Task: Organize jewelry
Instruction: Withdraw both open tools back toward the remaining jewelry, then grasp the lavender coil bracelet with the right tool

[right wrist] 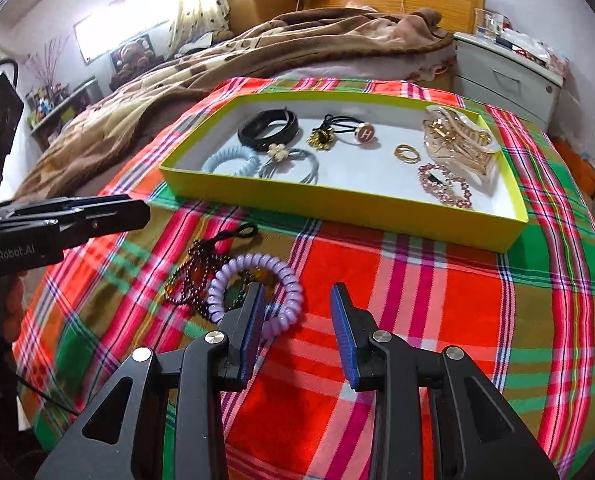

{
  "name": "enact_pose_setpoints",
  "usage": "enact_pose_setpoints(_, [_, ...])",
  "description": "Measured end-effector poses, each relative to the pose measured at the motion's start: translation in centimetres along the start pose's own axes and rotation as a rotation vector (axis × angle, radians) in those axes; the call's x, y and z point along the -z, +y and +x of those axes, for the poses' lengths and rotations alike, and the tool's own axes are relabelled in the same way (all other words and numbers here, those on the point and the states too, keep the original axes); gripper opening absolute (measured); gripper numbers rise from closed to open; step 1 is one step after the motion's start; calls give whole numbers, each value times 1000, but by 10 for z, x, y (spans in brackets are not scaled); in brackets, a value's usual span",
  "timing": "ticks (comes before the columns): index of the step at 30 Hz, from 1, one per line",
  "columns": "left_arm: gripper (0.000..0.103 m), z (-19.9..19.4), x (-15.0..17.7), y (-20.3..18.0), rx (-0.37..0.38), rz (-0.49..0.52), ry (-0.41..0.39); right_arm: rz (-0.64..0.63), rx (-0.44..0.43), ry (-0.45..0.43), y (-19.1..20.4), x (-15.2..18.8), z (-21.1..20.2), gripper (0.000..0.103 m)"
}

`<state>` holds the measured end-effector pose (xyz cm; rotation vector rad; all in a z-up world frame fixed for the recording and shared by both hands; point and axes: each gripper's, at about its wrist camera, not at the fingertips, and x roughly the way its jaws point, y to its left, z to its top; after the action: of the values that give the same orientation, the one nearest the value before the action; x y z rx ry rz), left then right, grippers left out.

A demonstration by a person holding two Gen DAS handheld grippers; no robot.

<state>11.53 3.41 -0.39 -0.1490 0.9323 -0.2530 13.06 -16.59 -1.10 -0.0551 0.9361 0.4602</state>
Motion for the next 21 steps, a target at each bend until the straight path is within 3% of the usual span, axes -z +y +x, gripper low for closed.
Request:
enact_pose_setpoints(3, [44,0,3,3,0,-7,3,-16,16,11,4,2,3,35])
enact_pose_setpoints(7, [44,0,6,7,-5,-16,8,-24,21,13,6,3,2,23])
enact_pose_setpoints(12, [44,-1,9,9,-3,-21,7,-35,26,13,8,5,1,19])
enact_pose_setpoints(14, [44,-1,9,9,-1,-20,9,-32,29,9,8,5,0,10])
enact_pose_setpoints(21, [44,-1,11,5,-2,-15,16,20,12,-22,0,8,-7,10])
